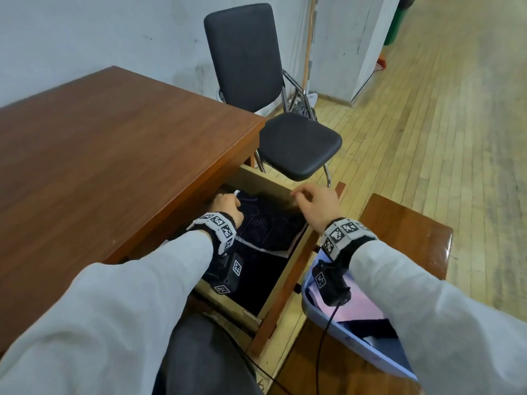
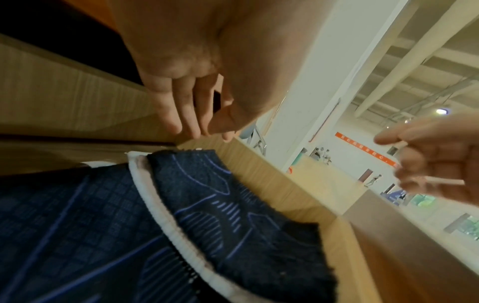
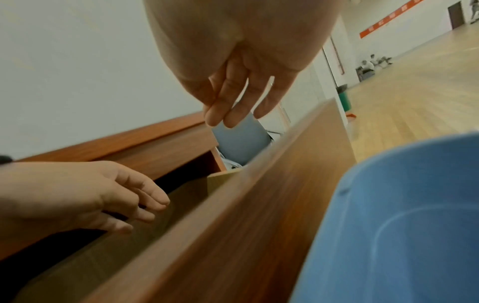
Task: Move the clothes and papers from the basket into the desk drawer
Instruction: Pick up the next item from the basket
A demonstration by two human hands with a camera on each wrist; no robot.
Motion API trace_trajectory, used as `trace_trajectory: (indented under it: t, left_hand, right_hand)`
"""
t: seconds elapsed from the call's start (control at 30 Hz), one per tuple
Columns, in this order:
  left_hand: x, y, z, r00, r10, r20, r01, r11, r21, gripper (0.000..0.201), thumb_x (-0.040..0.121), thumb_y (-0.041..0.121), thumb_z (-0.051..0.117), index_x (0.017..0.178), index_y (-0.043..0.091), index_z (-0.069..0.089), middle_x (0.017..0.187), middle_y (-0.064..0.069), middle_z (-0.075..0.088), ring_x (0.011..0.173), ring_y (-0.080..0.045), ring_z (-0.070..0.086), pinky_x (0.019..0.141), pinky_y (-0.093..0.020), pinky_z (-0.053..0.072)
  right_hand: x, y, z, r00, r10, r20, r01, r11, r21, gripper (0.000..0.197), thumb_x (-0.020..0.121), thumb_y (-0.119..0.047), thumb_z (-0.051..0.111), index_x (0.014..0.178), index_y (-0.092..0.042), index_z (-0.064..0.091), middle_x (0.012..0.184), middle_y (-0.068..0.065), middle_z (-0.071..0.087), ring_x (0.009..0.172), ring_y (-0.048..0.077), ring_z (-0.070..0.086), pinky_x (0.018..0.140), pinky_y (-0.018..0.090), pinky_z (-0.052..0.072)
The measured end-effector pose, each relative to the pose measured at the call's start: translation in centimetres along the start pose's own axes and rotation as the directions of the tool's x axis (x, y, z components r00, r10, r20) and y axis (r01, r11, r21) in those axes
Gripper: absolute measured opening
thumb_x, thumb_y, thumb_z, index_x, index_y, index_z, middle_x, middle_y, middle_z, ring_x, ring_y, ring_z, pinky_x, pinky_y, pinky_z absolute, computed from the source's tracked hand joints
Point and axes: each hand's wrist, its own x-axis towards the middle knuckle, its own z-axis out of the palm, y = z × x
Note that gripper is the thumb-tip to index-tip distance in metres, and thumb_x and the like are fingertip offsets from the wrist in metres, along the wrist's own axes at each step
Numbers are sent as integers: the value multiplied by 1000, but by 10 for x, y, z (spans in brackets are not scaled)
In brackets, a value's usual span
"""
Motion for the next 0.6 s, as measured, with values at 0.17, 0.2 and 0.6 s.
trace_trajectory:
  t: [0.17,0.2,0.6]
  left_hand:
    - [-37,29,-8,999,-29,32,36,965,-261,24,89,11,51,97,4,72,105,-11,72,97,-29,67,88,-39,56]
    - [-46,36,-6,996,-16,89,42,952,-303,24,90,9,50,96,-1,71,102,-12,72,95,-27,68,84,-38,57]
    - [-106,83,43,942,25,335,194,773,-604,36,93,2,41,63,7,60,63,-6,61,53,-12,54,39,-18,44]
  right_hand:
    - [-30,9,-33,961,159,227,-121,978,-172,21,89,-22,53,78,-17,69,72,3,70,71,18,67,62,26,53]
    - [-37,16,-36,936,211,281,-148,962,-228,22,87,-21,53,72,-16,68,69,4,68,71,23,67,63,28,54]
    - [-112,51,-19,529,526,666,-401,847,-350,36,96,-19,52,131,-8,57,111,8,67,96,23,70,77,31,58]
